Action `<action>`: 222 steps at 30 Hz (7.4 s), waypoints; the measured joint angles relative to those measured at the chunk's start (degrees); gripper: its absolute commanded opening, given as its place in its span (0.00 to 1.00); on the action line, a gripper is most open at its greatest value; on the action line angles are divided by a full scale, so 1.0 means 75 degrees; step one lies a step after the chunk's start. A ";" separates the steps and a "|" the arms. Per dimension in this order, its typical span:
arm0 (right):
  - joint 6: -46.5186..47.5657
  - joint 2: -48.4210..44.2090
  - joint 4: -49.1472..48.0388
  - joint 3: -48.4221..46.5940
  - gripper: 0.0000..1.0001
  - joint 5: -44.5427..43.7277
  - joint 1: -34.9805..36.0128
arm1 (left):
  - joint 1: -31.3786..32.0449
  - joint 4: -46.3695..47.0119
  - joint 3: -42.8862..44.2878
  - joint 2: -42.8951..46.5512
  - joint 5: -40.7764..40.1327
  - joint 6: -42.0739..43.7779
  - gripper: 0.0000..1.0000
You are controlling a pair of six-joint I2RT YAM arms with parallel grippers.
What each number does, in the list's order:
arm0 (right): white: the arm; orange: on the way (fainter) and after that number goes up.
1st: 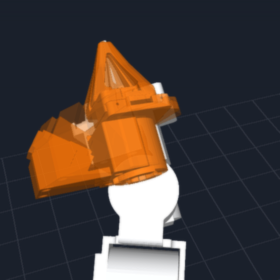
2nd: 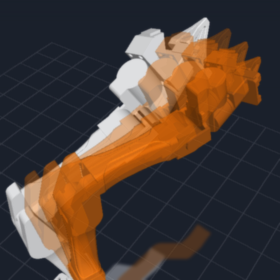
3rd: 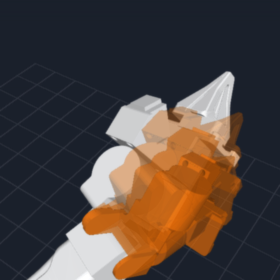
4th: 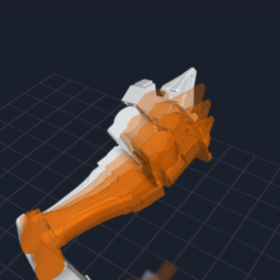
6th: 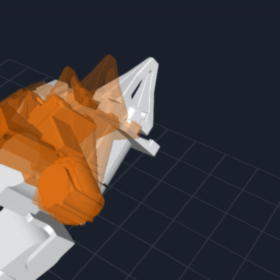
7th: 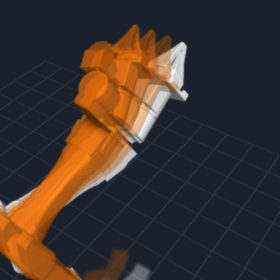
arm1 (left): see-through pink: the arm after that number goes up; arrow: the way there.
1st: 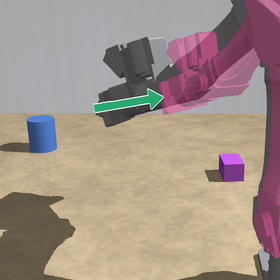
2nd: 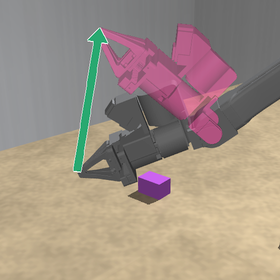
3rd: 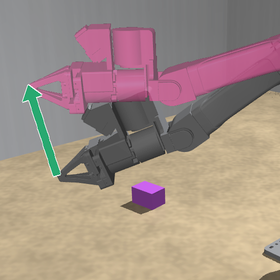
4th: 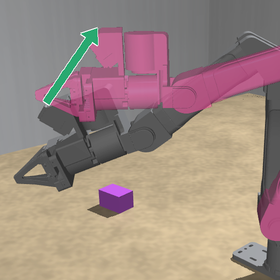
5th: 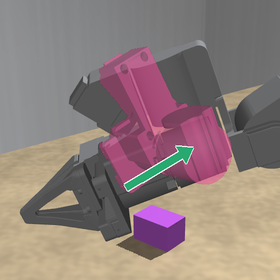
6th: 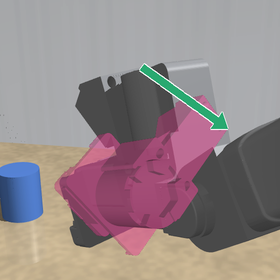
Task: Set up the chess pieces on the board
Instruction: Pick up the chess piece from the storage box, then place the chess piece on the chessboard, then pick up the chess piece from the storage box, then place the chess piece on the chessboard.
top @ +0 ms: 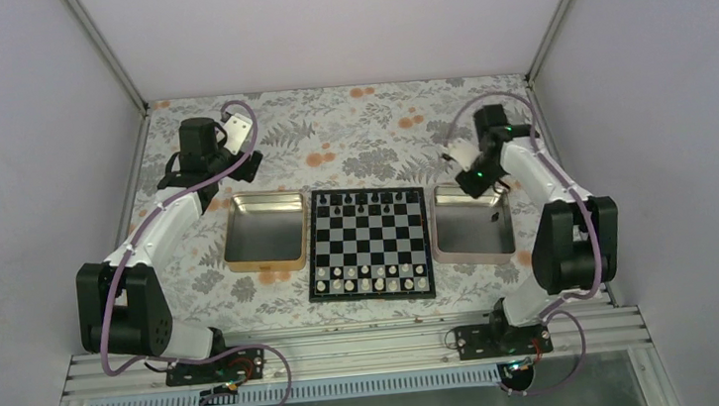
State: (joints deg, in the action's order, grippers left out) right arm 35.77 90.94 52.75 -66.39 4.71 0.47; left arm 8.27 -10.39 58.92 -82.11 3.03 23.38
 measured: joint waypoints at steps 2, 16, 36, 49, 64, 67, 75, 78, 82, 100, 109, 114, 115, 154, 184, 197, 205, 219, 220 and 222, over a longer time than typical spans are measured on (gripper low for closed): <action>-0.0125 -0.0067 0.0184 -0.0484 0.11 0.0052 0.0629 | 0.0000 0.0000 -0.0003 0.0000 0.0003 0.0000 1.00; -0.0466 0.1679 0.0321 -0.1609 0.12 0.0697 0.2999 | 0.0000 0.0000 -0.0003 0.0000 0.0000 0.0000 1.00; -0.0452 0.2328 -0.0096 -0.1513 0.14 0.0901 0.3197 | 0.0000 0.0000 -0.0003 0.0000 0.0000 0.0000 1.00; -0.0437 0.2314 -0.0108 -0.1515 0.31 0.0860 0.3244 | 0.0000 0.0000 -0.0003 0.0000 0.0000 0.0000 1.00; -0.0204 -0.1941 0.0755 -0.0026 0.38 -0.0224 -0.0137 | 0.0000 0.0003 -0.0003 0.0122 -0.0140 0.0000 1.00; 0.0020 -0.1897 0.0708 0.0866 0.39 -0.0391 -0.0994 | 0.0000 0.0000 -0.0003 0.0122 -0.0134 0.0000 1.00; 0.0297 -0.1139 -0.0152 0.1845 0.38 -0.0463 -0.1475 | 0.0000 0.0000 -0.0003 0.0166 -0.0085 -0.0003 1.00; 0.0335 -0.0743 -0.0519 0.1836 0.37 -0.0382 -0.1475 | 0.0000 0.0003 -0.0003 0.0230 -0.0085 0.0000 1.00; 0.0373 -0.0370 -0.0781 0.1711 0.36 -0.0344 -0.1475 | 0.0000 0.0003 -0.0003 0.0256 -0.0085 -0.0003 1.00; 0.0519 0.0087 -0.1014 0.1276 0.36 -0.0851 -0.1102 | 0.0000 0.0000 -0.0017 0.0256 -0.0038 0.0000 1.00; 0.0507 0.0204 -0.0874 0.1212 0.36 -0.1183 -0.0752 | 0.0000 0.0000 -0.0029 0.0256 0.0035 0.0000 1.00; 0.0504 0.0204 -0.0848 0.1212 0.37 -0.1419 -0.0749 | 0.0000 0.0003 -0.0029 0.0256 0.0061 0.0000 1.00; 0.0507 0.0204 -0.0845 0.1212 0.37 -0.1466 -0.0749 | 0.0000 0.0000 -0.0029 0.0256 0.0067 0.0000 1.00; 0.0335 0.0242 0.0128 0.0166 0.13 -0.1629 0.0041 | 0.0000 0.0003 -0.0102 0.0329 0.0070 0.0000 1.00; -0.0612 0.2031 0.0542 -0.1722 0.16 -0.0504 0.3427 | 0.0000 0.0000 -0.0102 0.0341 0.0079 0.0000 1.00; -0.0606 0.2049 0.0539 -0.1539 0.20 -0.0300 0.3430 | 0.0000 0.0000 -0.0102 0.0341 0.0085 0.0003 1.00; -0.0606 0.2049 0.0385 -0.1367 0.21 -0.0166 0.3430 | 0.0000 -0.0003 -0.0102 0.0341 0.0085 0.0003 1.00; -0.0586 0.2200 0.0312 -0.1370 0.19 -0.0055 0.3430 | 0.0000 0.0000 -0.0102 0.0341 0.0085 0.0006 1.00; -0.0583 0.2203 0.0312 -0.1370 0.18 -0.0052 0.3430 | 0.0000 0.0000 -0.0102 0.0341 0.0085 0.0006 1.00; -0.0583 0.2203 0.0312 -0.1370 0.17 -0.0050 0.3430 | 0.0000 0.0000 -0.0102 0.0341 0.0085 0.0009 1.00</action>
State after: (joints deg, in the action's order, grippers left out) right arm 31.40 107.46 55.09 -76.66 4.34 26.20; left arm 8.27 -10.39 58.15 -79.55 3.66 23.44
